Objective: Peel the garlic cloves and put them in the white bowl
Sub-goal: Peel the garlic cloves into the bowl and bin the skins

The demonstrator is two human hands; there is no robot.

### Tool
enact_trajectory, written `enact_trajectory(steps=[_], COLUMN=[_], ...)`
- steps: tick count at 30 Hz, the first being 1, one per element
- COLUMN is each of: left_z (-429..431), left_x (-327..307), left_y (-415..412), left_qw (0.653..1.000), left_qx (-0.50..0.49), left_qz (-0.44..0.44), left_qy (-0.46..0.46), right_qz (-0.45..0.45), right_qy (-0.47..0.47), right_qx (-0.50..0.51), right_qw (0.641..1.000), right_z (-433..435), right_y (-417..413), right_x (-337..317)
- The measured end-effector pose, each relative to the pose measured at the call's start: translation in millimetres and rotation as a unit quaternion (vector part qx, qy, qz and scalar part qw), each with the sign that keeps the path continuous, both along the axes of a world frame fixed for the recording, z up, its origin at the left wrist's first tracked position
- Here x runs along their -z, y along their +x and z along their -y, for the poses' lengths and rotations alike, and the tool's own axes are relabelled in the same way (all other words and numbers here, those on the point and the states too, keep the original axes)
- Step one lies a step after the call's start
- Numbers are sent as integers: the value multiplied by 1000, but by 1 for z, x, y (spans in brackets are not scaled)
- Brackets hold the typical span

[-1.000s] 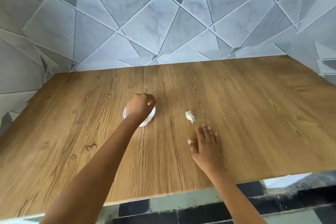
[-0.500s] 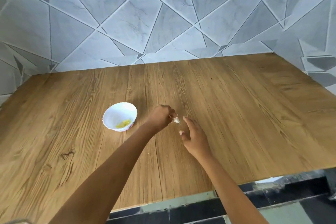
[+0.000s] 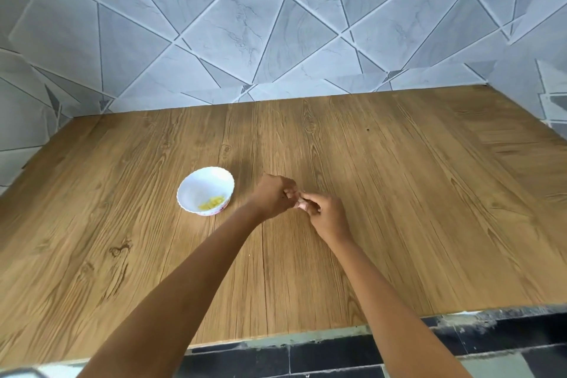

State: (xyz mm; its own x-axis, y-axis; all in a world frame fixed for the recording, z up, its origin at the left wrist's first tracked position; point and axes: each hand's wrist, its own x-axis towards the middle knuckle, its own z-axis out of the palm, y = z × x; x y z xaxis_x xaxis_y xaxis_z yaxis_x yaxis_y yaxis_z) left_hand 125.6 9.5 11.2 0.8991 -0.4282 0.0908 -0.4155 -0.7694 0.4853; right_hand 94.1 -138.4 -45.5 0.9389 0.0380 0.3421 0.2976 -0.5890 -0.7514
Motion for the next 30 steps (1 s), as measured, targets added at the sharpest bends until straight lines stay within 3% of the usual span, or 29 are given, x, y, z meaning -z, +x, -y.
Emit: enact_trajectory(steps=[4,8,14,17,20,23,27,30], left_z=[4,7,-6,-15,-16,-12,-5,-8], left_x=[9,9,12,8,9,11,9,4], left_y=[-6,-6,-8,-12,-21,-26,-30,-32], left_qw=[995,994,987,935,873,865,896,870], left_qx=[-7,-16,-102,-223,-264,-267,-245,-284], left_qz=[54,69,33,-72,-159,-174,-161,-151], left_qy=[84,89,-119,-266,-378,-389,-335,-374], right_qz=[13,20,23,36,33,33,32,25], right_qy=[-19,-22,-25,-16,-14,-37,-51,-43], right_qx=[9,11,11,5,-6,-43,-40,-33], right_qw=[1000,999,999,999,999,998,997,998], right_z=[0,-1,-1,0,1,1,1,0], right_y=[0,0,1,2,2,-2,0,2], right_x=[3,4,8,9,12,11,7,8])
